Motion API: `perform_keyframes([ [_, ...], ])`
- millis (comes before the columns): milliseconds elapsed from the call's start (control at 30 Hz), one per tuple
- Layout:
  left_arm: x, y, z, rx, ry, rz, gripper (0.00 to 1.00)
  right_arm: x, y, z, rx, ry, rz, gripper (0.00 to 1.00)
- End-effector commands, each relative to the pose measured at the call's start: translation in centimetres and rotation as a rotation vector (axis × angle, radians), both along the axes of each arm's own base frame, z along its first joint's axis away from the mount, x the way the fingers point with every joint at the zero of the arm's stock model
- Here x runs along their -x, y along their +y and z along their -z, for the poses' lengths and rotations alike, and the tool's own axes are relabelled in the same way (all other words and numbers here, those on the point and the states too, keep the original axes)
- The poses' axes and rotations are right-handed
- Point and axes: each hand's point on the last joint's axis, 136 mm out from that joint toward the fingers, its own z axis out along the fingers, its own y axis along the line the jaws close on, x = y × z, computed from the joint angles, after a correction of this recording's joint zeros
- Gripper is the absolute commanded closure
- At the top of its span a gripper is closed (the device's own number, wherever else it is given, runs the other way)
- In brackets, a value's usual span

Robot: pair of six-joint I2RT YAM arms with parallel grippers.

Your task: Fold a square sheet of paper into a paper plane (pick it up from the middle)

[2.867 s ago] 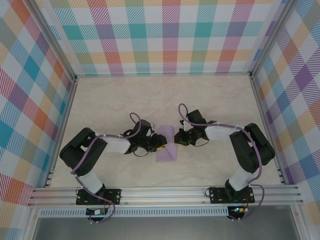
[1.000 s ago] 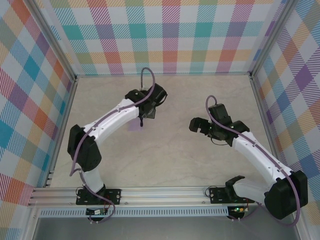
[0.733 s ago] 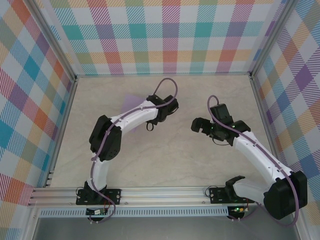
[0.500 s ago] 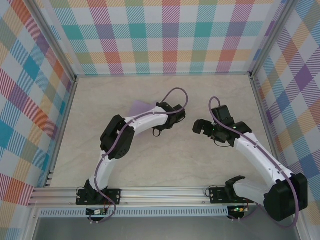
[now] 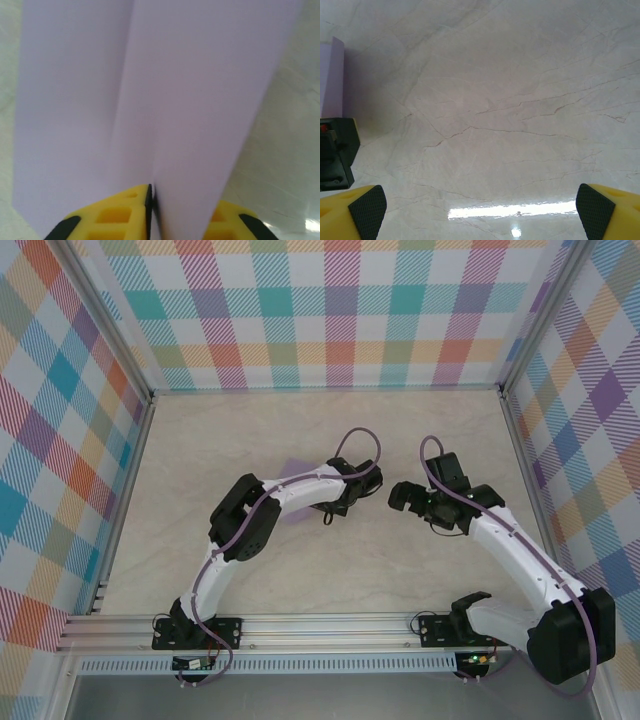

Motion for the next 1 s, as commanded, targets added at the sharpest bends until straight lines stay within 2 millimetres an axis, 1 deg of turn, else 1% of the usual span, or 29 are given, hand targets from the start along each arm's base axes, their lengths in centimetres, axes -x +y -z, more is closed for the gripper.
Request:
perform_keyframes([
  [0,1.1,-1.4,1.2,0.070,0.054,0.004,0.76,0.6,-0.2,0.3,-0.011,0.020,0.017,0.00],
  [133,1.3,-2.2,1.0,0.116,0.069,0.018,0.71,0.7,-0.3,0.6,-0.015,0.028,0.025,0.00],
  [267,1.7,-2.9,1.4,0.158,0.105,0.027,0.69,0.6,-0.2,0.7,-0.024,0.033,0.028,0.00],
  [400,2.5,-4.3,1.1,0.258,0.151,0.042,0.65,0.5,0.0,0.6,-0.033,0.034,0.028,0.00],
  [533,3.1,-5.7,0.6,0.394,0.201,0.042,0.56,0.5,0.1,0.7,-0.044,0.040,0.032,0.00],
  [700,3.7,-6.9,0.0,0.514,0.245,0.050,0.44,0.4,0.6,0.9,-0.070,0.047,0.033,0.00],
  [867,3.8,-7.8,-1.7,0.607,0.251,0.069,0.37,0.3,0.8,0.8,-0.083,0.051,0.035,0.00],
  [967,3.9,-8.5,-3.7,0.677,0.248,0.086,0.33,0.3,0.8,0.6,-0.088,0.048,0.041,0.00],
])
